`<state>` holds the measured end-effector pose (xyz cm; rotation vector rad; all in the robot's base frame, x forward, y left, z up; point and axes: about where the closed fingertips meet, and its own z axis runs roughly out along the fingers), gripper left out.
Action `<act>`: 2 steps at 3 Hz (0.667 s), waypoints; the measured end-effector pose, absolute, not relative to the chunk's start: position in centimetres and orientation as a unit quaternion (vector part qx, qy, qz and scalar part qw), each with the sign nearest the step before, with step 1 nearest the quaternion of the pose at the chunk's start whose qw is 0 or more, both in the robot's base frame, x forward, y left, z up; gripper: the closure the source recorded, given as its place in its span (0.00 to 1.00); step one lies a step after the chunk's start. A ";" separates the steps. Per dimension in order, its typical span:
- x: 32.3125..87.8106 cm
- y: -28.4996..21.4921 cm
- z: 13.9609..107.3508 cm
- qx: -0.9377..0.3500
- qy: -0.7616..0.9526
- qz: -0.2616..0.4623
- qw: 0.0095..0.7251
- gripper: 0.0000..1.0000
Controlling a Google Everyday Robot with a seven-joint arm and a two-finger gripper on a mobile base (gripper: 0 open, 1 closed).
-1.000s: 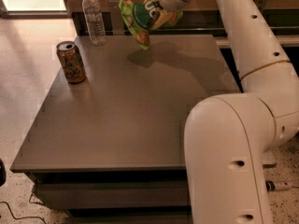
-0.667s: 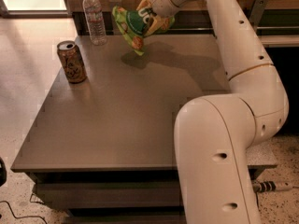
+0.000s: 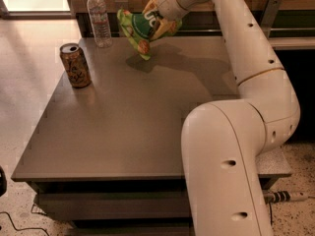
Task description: Move green rice chip bag near water bottle
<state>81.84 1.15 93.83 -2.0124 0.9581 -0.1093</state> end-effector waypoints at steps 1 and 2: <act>81.9 1.4 93.5 -0.811 0.385 -0.042 0.439 0.28; 82.0 1.8 93.2 -0.812 0.385 -0.039 0.438 0.04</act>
Offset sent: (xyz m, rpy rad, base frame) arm 0.0006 0.0025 -0.0027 -0.0002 0.0035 0.0030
